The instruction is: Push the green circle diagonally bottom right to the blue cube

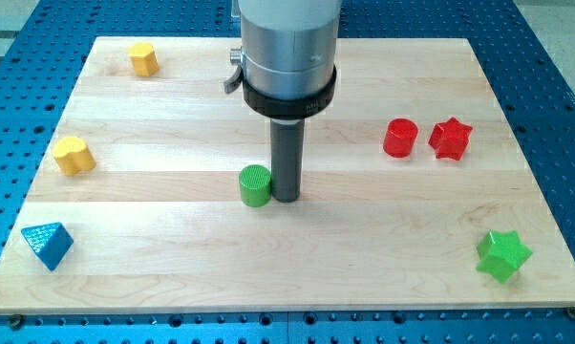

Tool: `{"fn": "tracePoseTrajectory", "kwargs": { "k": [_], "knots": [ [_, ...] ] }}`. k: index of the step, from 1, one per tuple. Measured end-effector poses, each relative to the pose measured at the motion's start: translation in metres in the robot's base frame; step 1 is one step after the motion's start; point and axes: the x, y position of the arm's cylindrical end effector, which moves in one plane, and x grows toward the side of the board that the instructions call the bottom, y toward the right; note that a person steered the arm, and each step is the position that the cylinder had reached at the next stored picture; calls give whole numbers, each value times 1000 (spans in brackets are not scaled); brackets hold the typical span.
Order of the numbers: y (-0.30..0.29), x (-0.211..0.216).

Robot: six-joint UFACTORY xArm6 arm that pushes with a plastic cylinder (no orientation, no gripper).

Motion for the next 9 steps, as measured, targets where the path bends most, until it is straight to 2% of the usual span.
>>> {"fn": "tracePoseTrajectory", "kwargs": {
  "k": [1,3,4,5,6,7,8,9],
  "knots": [
    [-50,27],
    [-134,6],
    [-121,-27],
    [-52,-57],
    [-30,-53],
    [-46,-4],
    [-3,-35],
    [42,-49]
  ]
}}
